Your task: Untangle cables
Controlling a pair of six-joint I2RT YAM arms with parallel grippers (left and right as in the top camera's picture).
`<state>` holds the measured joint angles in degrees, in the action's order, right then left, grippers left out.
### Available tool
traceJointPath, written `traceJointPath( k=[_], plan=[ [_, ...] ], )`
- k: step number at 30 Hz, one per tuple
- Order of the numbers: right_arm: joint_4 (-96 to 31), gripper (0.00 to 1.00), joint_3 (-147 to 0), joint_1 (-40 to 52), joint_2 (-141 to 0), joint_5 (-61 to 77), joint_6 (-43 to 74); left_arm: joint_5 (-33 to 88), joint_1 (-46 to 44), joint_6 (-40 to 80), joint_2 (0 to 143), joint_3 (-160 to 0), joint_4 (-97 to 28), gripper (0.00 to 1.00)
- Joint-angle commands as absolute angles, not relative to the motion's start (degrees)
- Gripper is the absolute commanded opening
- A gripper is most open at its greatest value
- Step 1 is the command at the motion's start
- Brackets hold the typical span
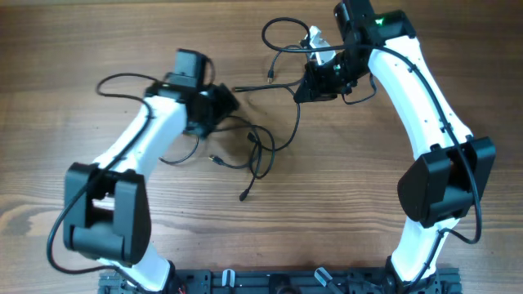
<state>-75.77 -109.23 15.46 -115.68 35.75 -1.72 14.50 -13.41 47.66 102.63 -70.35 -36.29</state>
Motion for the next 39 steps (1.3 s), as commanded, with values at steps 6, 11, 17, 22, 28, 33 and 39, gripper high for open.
traceJointPath(
  k=[6, 11, 17, 22, 28, 33, 39],
  plan=[
    [-75.6, 0.04, -110.2, 15.9, -115.0, 35.6, -1.3, 14.7, -18.9, 53.2, 107.5, -70.2, -33.1, 0.79],
    [-75.7, 0.04, -110.2, 15.9, -115.0, 35.6, -1.3, 14.8, -19.4, 54.5, 109.1, -70.2, -32.8, 0.62],
    [-75.7, 0.04, -110.2, 15.9, -115.0, 35.6, -1.3, 19.3, -19.4, 54.5, 109.1, -70.2, -34.0, 0.62],
    [-75.7, 0.04, -110.2, 15.9, -115.0, 35.6, -1.2, 19.7, -19.4, 54.5, 109.1, -70.2, -34.6, 0.59],
    [-75.7, 0.04, -110.2, 15.9, -115.0, 35.6, 0.2, 14.5, -20.0, 54.6, 109.1, -70.0, -35.1, 0.5],
    [-75.5, 0.04, -110.2, 15.9, -115.0, 35.6, 0.2, 11.3, -21.1, 56.4, 109.1, -70.0, -35.1, 0.5],
    [-75.6, 0.04, -110.2, 15.9, -115.0, 35.6, 0.3, 6.9, -22.7, 58.5, 109.4, -69.9, -35.1, 0.53]
  ],
)
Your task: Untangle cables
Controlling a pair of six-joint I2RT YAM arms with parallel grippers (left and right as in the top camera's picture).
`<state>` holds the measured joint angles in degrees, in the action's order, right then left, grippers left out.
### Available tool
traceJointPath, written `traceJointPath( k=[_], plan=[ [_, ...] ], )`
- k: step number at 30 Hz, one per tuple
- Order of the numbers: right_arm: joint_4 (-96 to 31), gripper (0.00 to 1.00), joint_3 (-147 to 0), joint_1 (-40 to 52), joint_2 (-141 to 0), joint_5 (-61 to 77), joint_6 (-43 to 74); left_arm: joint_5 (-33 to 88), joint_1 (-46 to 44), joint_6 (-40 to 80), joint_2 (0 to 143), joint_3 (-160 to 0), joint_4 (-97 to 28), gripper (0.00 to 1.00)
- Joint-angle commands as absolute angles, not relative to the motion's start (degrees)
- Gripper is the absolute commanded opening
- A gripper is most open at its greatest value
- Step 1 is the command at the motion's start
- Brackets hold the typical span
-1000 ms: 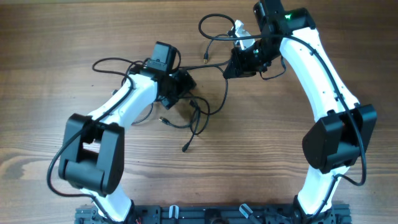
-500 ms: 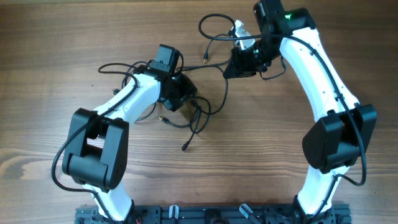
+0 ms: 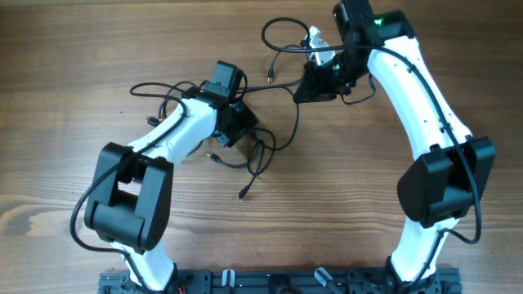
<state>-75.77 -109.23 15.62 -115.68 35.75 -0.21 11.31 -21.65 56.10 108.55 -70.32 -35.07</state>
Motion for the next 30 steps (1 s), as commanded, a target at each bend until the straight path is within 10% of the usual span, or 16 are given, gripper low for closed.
traceJointPath(
  k=[1, 14, 30],
  plan=[
    [-75.5, 0.04, -110.2, 15.9, -115.0, 35.7, 0.3, 6.7, -22.9, 59.3, 109.5, -69.7, -35.0, 0.55],
    [-74.4, 0.05, -110.2, 15.9, -115.0, 36.0, 1.7, 4.8, -23.2, 60.9, 110.0, -69.2, -33.8, 0.67],
    [-74.1, 0.04, -110.2, 15.9, -115.0, 36.0, 3.0, 5.0, -23.8, 63.5, 113.3, -69.2, -32.3, 0.56]
  ],
)
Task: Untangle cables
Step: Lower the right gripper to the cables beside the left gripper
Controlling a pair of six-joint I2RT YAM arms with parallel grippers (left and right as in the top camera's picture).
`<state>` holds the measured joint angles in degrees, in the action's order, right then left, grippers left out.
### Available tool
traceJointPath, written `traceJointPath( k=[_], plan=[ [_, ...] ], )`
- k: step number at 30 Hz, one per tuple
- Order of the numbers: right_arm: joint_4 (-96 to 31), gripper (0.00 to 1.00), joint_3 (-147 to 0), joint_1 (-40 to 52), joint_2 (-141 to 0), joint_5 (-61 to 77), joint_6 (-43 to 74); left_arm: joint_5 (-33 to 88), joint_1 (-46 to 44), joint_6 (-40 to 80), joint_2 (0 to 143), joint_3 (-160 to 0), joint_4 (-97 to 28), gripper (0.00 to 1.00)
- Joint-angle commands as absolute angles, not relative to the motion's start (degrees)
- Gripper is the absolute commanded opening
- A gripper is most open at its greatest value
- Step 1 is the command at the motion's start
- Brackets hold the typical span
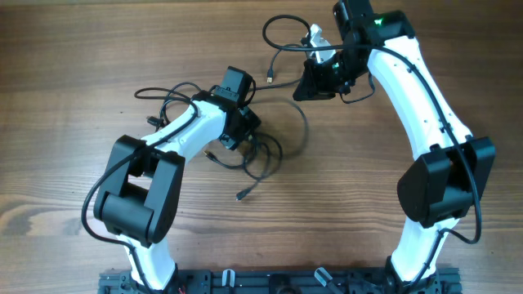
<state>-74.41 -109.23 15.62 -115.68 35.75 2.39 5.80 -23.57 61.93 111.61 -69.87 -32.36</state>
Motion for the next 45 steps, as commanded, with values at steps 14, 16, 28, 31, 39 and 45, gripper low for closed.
traceJointPath(
  k=[14, 16, 28, 31, 39, 45],
  plan=[
    [-74.2, 0.05, -110.1, 16.4, -115.0, 35.4, 4.3, 5.7, -18.8, 63.3, 113.3, -69.2, -33.4, 0.04],
    [-74.3, 0.12, -110.1, 17.2, -115.0, 35.4, 4.7, 7.5, -17.4, 63.2, 113.3, -69.2, -33.9, 0.04],
    [-74.4, 0.8, -105.2, 24.7, -115.0, 16.7, 16.7, 9.6, -14.0, 61.7, 113.3, -69.2, -34.5, 0.04],
    [-71.5, 0.76, -100.7, 26.3, -115.0, 14.4, 17.1, 9.6, -14.0, 61.7, 113.3, -69.2, -34.5, 0.06],
    [-58.7, 0.66, -84.1, 27.2, -115.0, 14.4, 17.4, 9.6, -14.0, 61.7, 113.3, -69.2, -34.9, 0.08],
    [-51.3, 0.62, -74.3, 27.2, -115.0, 14.3, 18.0, 9.6, -14.0, 61.8, 113.3, -69.2, -34.9, 0.08]
  ],
)
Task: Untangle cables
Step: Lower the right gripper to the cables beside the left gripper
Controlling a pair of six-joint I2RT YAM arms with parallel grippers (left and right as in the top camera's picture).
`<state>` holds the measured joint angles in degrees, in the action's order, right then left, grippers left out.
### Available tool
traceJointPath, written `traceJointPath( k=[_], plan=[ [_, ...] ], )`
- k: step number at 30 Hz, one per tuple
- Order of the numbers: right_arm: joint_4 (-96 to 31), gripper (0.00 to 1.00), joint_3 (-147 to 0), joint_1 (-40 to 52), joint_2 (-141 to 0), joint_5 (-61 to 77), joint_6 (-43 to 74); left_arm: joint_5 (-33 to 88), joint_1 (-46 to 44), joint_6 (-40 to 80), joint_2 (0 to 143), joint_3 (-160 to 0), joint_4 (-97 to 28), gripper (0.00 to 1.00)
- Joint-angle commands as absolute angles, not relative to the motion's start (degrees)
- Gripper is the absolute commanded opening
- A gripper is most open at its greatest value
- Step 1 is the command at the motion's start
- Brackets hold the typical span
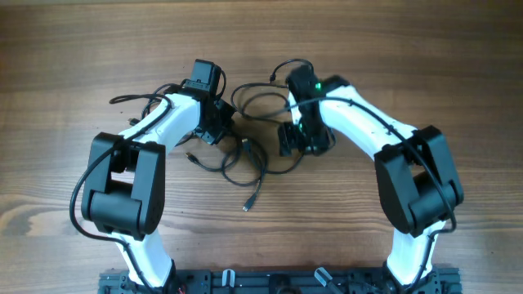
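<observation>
Thin black cables lie tangled in the middle of the wooden table. Loops spread between the two arms, one plug end trails toward the front and another strand end reaches left. My left gripper sits at the left side of the tangle, shut on a strand that runs into it. My right gripper is low on the right side of the tangle, shut on a strand, with its fingers mostly hidden under the wrist.
The table is bare brown wood around the tangle. Both arm bases stand at the front edge by a black rail. The two wrists are close together, about a hand's width apart.
My right gripper has come from the far right down to the middle, beside the tangle, and the far loop came with it. My left gripper shifted a little back and left.
The left gripper first stood left of the tangle, with a strand end reaching far left. It then moved right into the tangle, dragging that end along. The right gripper held a strand at the far right until now, when it stands at the tangle's right side.
</observation>
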<state>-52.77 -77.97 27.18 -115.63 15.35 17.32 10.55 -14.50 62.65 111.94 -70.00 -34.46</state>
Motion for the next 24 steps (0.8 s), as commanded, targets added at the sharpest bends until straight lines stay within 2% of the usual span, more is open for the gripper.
traceJointPath(
  k=[1, 2, 3, 4, 6, 7, 8, 13, 16, 24],
  plan=[
    [-51.3, 0.57, -74.0, 27.1, -115.0, 14.2, 18.0, 9.6, -14.0, 61.8, 113.3, -69.2, -34.9, 0.08],
    [-51.5, 0.5, -73.8, 26.9, -115.0, 13.8, 18.0, 9.6, -14.0, 61.8, 113.3, -69.2, -34.9, 0.08],
    [-51.7, 0.36, -73.8, 26.8, -115.0, 12.9, 18.0, 9.6, -14.0, 61.8, 113.3, -69.2, -34.9, 0.08],
    [-51.8, 0.28, -73.8, 26.7, -115.0, 12.0, 18.0, 9.6, -14.0, 61.8, 113.3, -69.2, -34.9, 0.08],
    [-51.9, 0.2, -73.8, 26.6, -115.0, 10.4, 18.0, 9.6, -14.0, 61.8, 113.3, -69.2, -34.9, 0.08],
    [-51.9, 0.1, -73.8, 26.6, -115.0, 10.2, 18.0, 9.6, -14.0, 61.8, 113.3, -69.2, -34.9, 0.08],
    [-51.8, 0.04, -73.8, 26.6, -115.0, 9.7, 18.0, 9.6, -14.0, 61.8, 113.3, -69.2, -34.9, 0.08],
    [-52.1, 0.04, -74.2, 26.6, -114.9, 7.0, 18.1, 9.6, -14.0, 61.8, 113.3, -69.2, -34.9, 0.08],
    [-58.0, 0.04, -78.6, 26.4, -113.8, 5.6, 18.0, 9.6, -14.0, 61.7, 113.3, -69.2, -34.9, 0.08],
    [-59.9, 0.04, -84.8, 26.4, -101.4, 2.8, 17.0, 9.5, -14.0, 61.7, 113.3, -69.2, -34.9, 0.09]
  ],
)
